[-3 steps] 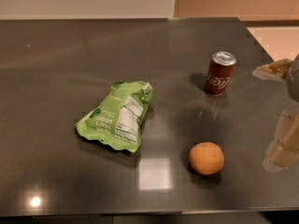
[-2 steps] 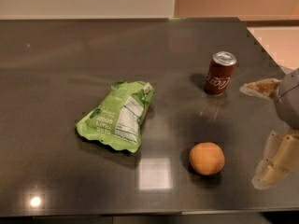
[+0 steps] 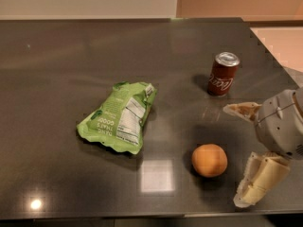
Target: Move orange near coke can
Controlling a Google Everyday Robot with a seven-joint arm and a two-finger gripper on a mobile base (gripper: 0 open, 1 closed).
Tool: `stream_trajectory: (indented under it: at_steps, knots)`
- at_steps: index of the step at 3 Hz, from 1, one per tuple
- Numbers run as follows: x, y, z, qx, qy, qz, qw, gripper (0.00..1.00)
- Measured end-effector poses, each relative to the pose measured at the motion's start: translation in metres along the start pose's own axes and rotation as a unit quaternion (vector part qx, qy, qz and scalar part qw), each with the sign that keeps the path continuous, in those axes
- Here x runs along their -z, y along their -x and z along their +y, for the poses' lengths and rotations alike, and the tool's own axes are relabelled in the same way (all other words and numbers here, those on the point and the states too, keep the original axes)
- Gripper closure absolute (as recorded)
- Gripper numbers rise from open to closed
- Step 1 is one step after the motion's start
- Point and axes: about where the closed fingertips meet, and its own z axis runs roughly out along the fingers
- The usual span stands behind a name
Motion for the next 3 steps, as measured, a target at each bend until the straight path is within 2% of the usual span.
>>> stream_trajectory:
  at_steps: [2, 3]
  knots:
    - [-0.035, 0.011, 0.014, 0.008, 0.021, -0.008, 0.9997, 0.00]
    - [-0.044, 0.013, 0.014, 0.004, 0.021, -0.004, 0.9998, 0.19]
